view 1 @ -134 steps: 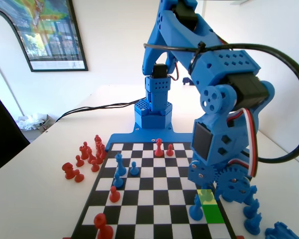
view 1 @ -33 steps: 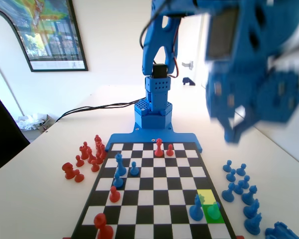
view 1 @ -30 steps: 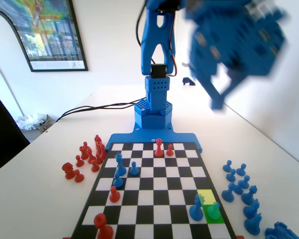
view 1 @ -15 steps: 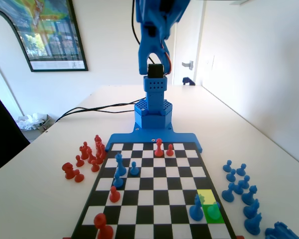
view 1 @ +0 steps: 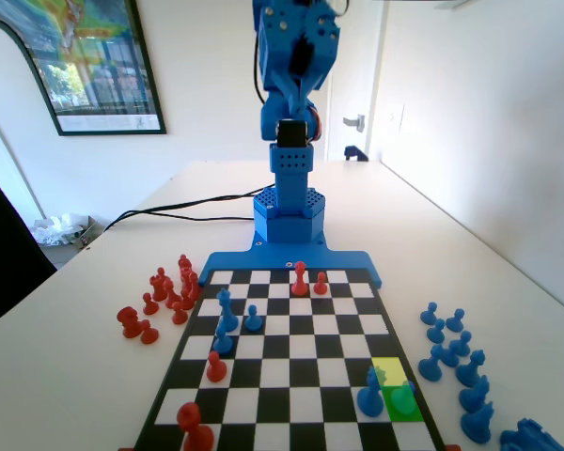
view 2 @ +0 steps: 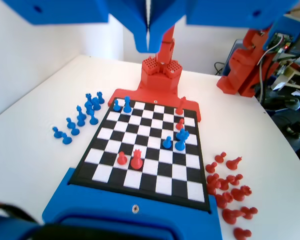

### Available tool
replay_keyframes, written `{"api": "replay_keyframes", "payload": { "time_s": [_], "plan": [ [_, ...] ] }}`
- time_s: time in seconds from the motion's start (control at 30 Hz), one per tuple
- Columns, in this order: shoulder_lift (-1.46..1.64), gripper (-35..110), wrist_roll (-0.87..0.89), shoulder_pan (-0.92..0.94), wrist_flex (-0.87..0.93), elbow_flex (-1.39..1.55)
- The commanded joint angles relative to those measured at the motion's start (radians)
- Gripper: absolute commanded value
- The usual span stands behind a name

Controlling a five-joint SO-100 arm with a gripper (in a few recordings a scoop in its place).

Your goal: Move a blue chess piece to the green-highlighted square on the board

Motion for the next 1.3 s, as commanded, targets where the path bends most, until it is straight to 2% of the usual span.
{"api": "replay_keyframes", "payload": {
  "time_s": [0.0, 0.4, 1.27],
  "plan": [
    [0.035, 1, -0.008, 0.003, -0.02, 0.002],
    [0.169, 4, -0.008, 0.044, -0.051, 0.008],
    [0.169, 6, -0.005, 0.057, -0.051, 0.008]
  ]
}}
